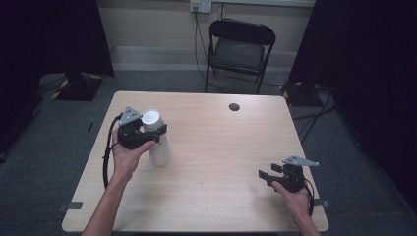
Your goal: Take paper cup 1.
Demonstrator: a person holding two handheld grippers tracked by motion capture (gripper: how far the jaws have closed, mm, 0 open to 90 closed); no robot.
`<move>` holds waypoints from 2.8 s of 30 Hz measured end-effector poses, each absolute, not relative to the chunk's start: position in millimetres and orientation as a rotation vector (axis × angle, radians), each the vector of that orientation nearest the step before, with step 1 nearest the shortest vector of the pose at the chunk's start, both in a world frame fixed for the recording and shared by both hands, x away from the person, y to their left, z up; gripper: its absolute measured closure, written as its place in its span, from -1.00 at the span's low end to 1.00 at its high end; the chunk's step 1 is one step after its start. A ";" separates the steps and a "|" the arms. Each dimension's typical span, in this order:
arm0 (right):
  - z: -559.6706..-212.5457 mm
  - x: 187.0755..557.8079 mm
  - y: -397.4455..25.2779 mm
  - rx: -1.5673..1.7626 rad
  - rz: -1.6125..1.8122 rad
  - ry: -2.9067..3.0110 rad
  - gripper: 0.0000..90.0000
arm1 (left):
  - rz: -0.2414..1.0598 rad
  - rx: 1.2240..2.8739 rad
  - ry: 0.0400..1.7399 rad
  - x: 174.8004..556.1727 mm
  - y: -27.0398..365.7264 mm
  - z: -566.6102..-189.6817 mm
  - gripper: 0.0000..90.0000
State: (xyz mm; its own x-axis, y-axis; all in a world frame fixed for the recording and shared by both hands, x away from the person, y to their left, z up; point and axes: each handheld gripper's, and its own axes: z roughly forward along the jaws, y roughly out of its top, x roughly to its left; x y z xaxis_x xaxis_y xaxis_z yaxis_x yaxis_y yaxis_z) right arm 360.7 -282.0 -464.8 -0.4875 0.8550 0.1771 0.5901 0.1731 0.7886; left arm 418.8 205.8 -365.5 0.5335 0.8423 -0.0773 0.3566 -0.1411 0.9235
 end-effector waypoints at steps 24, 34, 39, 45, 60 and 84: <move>-464.0 359.8 -280.6 1.369 1.224 2.156 -0.26 | 0.622 1.679 0.976 403.1 204.1 -338.0 -0.36; -463.3 358.2 -277.7 1.347 1.233 2.168 -0.25 | 0.622 1.686 0.954 393.0 194.0 -327.5 -0.36; -461.5 356.2 -275.3 1.334 1.244 2.174 -0.24 | 0.607 1.695 0.932 387.5 190.7 -324.5 -0.36; -457.0 353.3 -268.7 1.313 1.278 2.185 -0.22 | 0.574 1.711 0.906 383.2 184.3 -327.2 -0.35; -444.4 348.8 -248.2 1.190 1.361 2.233 -0.08 | 0.431 1.803 0.832 381.7 149.8 -346.1 -0.35; -424.8 334.1 -169.8 0.807 1.479 2.293 0.14 | 0.132 1.824 0.926 377.2 113.4 -377.3 -0.32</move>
